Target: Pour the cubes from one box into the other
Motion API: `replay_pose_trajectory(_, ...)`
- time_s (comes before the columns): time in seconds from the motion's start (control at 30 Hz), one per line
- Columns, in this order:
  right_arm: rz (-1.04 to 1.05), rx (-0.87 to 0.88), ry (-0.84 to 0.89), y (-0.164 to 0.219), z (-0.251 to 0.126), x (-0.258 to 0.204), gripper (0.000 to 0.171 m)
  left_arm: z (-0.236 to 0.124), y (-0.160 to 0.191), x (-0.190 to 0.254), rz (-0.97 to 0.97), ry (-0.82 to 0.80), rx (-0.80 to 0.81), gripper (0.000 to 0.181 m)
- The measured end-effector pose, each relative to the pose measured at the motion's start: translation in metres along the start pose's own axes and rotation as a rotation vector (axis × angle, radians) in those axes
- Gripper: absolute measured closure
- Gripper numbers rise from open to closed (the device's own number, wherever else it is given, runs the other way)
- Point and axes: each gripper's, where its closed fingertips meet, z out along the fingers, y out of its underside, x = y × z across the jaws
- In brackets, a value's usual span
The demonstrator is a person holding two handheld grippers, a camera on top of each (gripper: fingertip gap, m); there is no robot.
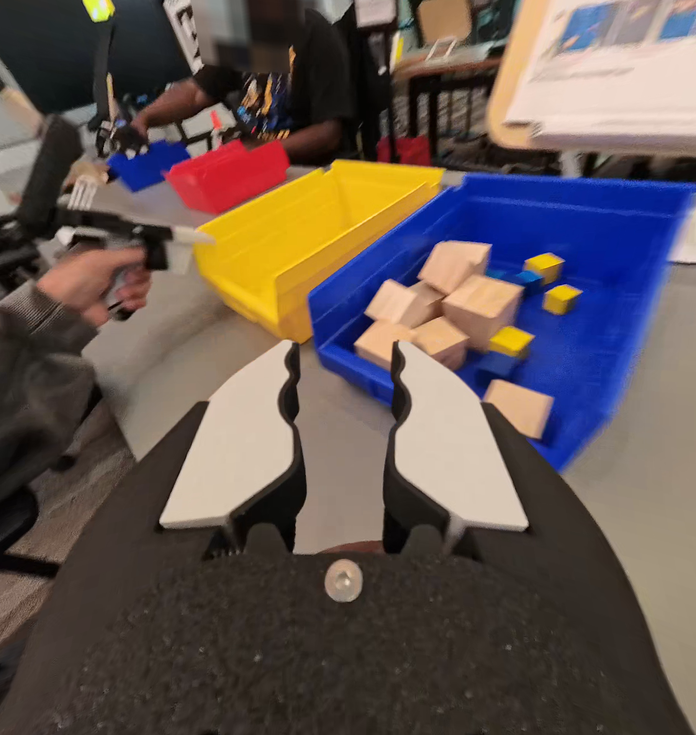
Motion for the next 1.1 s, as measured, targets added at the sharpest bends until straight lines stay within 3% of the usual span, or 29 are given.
replay_pose_trajectory(0.07,-0.001,-0.062,-0.055,0.019,0.023,-0.03,0.126,0.02,0.005,0.001,0.034,0.01,-0.034,0.121)
replay_pose_trajectory(0.17,0.059,-0.128,-0.007,0.047,0.056,-0.055,0.126,0.034,0.004,0.004,-0.03,0.037,-0.021,0.176)
replay_pose_trajectory(0.3,0.032,-0.193,0.066,0.073,0.091,-0.078,0.116,0.017,0.014,0.002,-0.053,-0.024,-0.014,0.176)
replay_pose_trajectory(0.4,0.005,-0.169,0.157,0.068,0.11,-0.079,0.115,-0.015,0.034,0.005,-0.072,-0.075,-0.007,0.177)
replay_pose_trajectory(0.53,0.039,-0.138,0.145,0.055,0.132,-0.096,0.116,-0.064,0.064,0.015,-0.079,-0.134,-0.001,0.176)
replay_pose_trajectory(0.67,0.013,-0.142,0.192,0.055,0.139,-0.1,0.157,-0.101,0.086,0.018,-0.124,-0.173,0.015,0.176)
replay_pose_trajectory(0.8,-0.021,-0.145,0.212,0.06,0.138,-0.103,0.167,-0.125,0.095,0.02,-0.122,-0.218,0.048,0.175)
replay_pose_trajectory(0.97,-0.041,-0.04,0.242,0.026,0.113,-0.106,0.168,-0.154,0.064,0.038,-0.095,-0.216,0.165,0.174)
replay_pose_trajectory(1.1,-0.119,0.114,0.337,-0.039,0.066,-0.088,0.167,-0.166,0.001,0.077,-0.02,-0.18,0.283,0.177)
